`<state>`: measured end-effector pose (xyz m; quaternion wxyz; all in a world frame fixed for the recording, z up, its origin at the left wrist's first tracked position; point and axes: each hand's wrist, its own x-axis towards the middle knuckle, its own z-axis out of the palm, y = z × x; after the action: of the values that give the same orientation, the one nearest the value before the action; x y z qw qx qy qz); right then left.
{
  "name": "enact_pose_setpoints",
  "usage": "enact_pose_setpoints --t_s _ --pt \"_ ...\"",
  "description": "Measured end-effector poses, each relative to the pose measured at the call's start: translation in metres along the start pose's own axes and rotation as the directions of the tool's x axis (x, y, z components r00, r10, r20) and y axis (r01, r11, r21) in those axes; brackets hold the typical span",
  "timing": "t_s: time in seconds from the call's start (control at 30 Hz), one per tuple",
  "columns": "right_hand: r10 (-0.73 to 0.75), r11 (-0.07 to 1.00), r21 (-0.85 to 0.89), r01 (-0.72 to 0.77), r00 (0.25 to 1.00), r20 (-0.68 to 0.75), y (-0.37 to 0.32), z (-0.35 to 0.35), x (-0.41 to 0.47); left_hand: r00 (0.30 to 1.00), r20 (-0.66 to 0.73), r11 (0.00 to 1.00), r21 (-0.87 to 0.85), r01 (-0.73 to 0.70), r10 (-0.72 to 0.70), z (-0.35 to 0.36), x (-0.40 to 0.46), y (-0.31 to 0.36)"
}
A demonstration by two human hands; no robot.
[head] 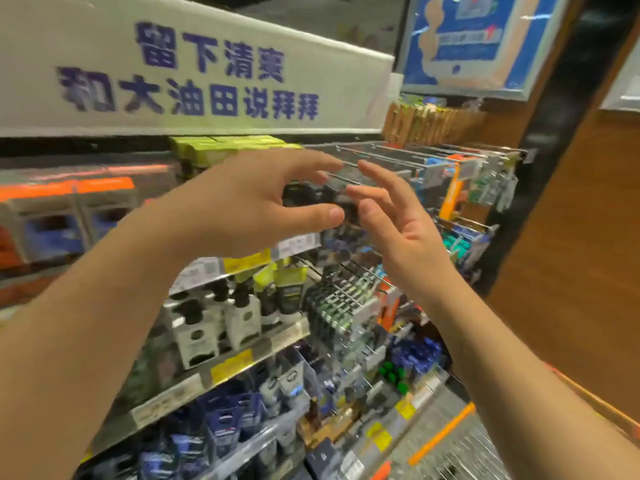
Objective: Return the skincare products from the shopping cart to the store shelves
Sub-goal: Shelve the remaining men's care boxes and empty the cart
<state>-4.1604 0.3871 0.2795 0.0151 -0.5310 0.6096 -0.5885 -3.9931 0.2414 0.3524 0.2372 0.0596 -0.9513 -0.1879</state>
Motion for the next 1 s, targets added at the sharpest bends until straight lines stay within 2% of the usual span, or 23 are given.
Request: enact_pose_setpoints --t_s 0.2,0.3,0.47,0.57,0.73,0.83,0.93,1.0 --pt "0.178 0.983 -0.024 -0.184 0.97 -0.168 0.045 -0.071 -0.086 0.969 0.22 0.982 -0.176 -0.074 0.113 0.102 0.04 0.031" --pt "0.269 0.959 -0.01 -0.283 0.923 -0.275 0.07 -0.104 -0.132 0.931 0.322 0.965 -0.243 -0.096 0.174 0.162 0.055 0.052" --pt "0.464 0.878 0.06 -0.475 0.814 -0.35 0.112 -0.151 -0.218 0.835 0.5 0.947 -0.313 -0.073 0.23 0.271 0.066 0.088" --pt "0.589 0.786 0.088 -0.611 0.699 -0.405 0.145 -0.174 -0.275 0.776 0.586 0.948 -0.316 -0.045 0.232 0.34 0.061 0.108" --pt "0.782 0.549 0.191 -0.813 0.42 -0.46 0.199 -0.204 -0.358 0.637 0.748 0.959 -0.279 0.049 0.185 0.441 0.045 0.131" --pt "0.842 0.415 0.2 -0.888 0.292 -0.454 0.233 -0.216 -0.4 0.565 0.815 0.969 -0.226 0.102 0.13 0.486 0.035 0.142" --pt "0.88 0.27 0.244 -0.932 0.136 -0.455 0.264 -0.22 -0.439 0.518 0.851 0.96 -0.207 0.187 0.083 0.523 0.023 0.143" --pt "0.886 0.194 0.241 -0.951 0.064 -0.459 0.288 -0.219 -0.466 0.497 0.867 0.955 -0.171 0.243 0.028 0.544 0.016 0.142"
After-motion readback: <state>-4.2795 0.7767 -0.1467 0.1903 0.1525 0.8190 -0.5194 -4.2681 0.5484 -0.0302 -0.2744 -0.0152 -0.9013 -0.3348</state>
